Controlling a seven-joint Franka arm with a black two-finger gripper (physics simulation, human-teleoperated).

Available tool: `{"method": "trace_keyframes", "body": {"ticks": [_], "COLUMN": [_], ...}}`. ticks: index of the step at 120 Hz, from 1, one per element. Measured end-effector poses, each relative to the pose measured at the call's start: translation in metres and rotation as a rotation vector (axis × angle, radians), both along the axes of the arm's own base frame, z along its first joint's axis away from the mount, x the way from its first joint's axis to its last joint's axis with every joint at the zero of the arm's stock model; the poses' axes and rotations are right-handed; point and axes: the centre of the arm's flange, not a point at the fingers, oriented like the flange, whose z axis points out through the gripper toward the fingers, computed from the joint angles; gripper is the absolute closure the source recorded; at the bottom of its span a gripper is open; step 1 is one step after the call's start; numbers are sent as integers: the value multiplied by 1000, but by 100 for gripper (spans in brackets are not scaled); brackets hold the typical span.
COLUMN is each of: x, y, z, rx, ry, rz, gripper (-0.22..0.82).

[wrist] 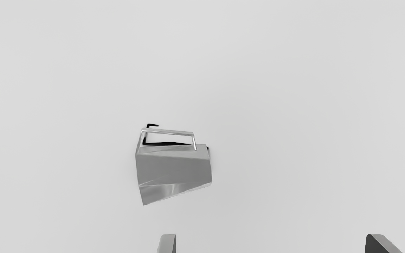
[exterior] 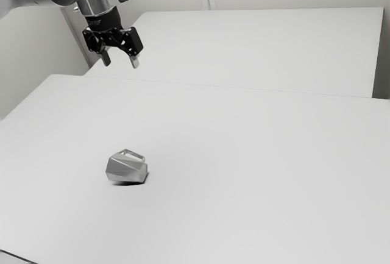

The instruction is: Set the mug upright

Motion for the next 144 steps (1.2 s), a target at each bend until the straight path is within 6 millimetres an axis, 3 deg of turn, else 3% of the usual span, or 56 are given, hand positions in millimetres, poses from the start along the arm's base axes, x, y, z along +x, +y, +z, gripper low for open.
{"method": "trace_keyframes", "body": {"ticks": [24, 52, 63, 76, 96, 118, 144], "x": [-3, -23, -30, -37, -49, -62, -71], "y": [2, 10, 23, 52, 93, 136, 162], "z": [0, -5, -11, -22, -49, -102, -158], "rx": [-2, -7, -16, -40, -103, -204, -333], "ry": [3, 22, 35, 51, 70, 88, 52], "rz": [7, 22, 45, 93, 146, 195, 209], "gripper": [2, 2, 2, 2, 2, 2, 2]}}
